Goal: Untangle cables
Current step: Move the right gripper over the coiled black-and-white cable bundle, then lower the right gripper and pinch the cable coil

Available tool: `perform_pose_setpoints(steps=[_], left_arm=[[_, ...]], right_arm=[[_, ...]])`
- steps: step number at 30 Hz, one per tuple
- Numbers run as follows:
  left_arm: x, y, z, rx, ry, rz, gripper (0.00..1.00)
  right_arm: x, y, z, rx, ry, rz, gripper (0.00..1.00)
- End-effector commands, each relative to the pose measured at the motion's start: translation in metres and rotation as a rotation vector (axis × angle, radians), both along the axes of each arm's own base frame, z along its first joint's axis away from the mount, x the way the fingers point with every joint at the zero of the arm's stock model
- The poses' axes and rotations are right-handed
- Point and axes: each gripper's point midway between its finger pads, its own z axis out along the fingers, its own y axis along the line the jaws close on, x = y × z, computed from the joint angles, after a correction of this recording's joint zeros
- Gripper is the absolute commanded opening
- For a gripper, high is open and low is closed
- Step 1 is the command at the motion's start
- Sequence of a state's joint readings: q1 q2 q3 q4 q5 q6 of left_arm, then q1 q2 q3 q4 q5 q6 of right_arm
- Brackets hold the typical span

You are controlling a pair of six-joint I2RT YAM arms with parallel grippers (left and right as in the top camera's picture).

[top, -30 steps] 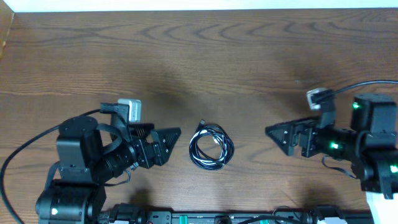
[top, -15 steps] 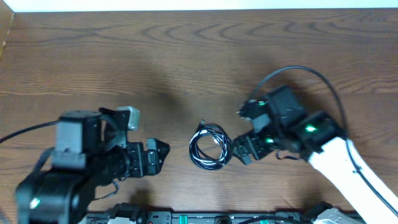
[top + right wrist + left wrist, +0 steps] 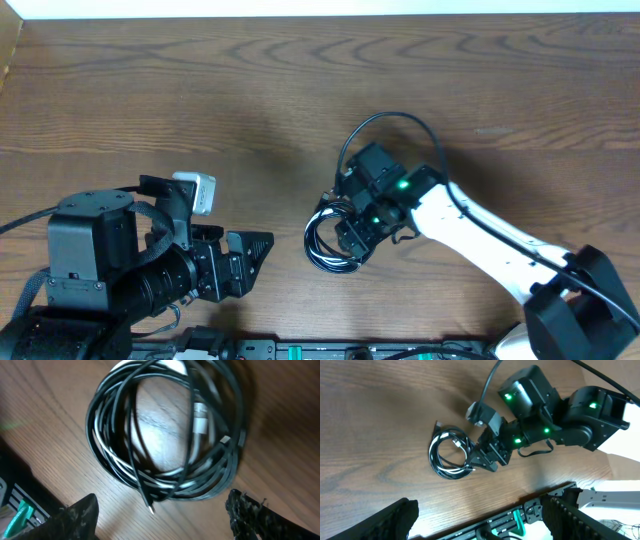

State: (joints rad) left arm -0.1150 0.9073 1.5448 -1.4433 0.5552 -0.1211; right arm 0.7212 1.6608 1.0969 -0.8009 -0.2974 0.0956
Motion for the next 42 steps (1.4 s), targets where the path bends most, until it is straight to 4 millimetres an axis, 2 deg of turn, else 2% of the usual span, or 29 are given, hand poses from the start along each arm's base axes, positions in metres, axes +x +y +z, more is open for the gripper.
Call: perform_pose_setpoints(steps=[1,3,8,18,23,28,34,42], left_arm=[[-0.005,-0.003,0.001,0.004,-0.011,-0.044,0.85],[-0.007,-0.003,0.0,0.005,0.0,-0.044,0.85],[-0.01,-0.002,-0.003,0.011,0.021,-0.041,0.83],[-0.013,-0.001,-0.006,0.018,0.036,-0.037,0.81],[-0.013,-0.001,-0.006,0.018,0.038,-0.037,0.81],[-0.013,-0.001,-0.006,0.018,0.038,-0.037,0.82],[-0.013,-0.001,-0.006,0.018,0.038,-0.037,0.82],[-0.013,-0.001,-0.006,0.018,0.038,-0.037,0.82]], right_arm=[[-0.005,0.012,-0.001,0.006,-0.009,0.043,0.75],[-0.01,0.015,-0.003,0.001,-0.001,0.05,0.68],[-0.013,0.02,-0.005,-0.012,-0.028,0.073,0.62],[0.004,0.023,-0.008,-0.024,-0.117,0.051,0.63],[0.014,0.016,-0.011,-0.065,-0.17,0.027,0.64],[0.008,0.01,-0.021,-0.082,-0.154,0.028,0.64],[-0.003,-0.003,-0.046,-0.098,-0.124,-0.014,0.64],[-0.005,-0.005,-0.05,-0.099,-0.12,-0.022,0.47]])
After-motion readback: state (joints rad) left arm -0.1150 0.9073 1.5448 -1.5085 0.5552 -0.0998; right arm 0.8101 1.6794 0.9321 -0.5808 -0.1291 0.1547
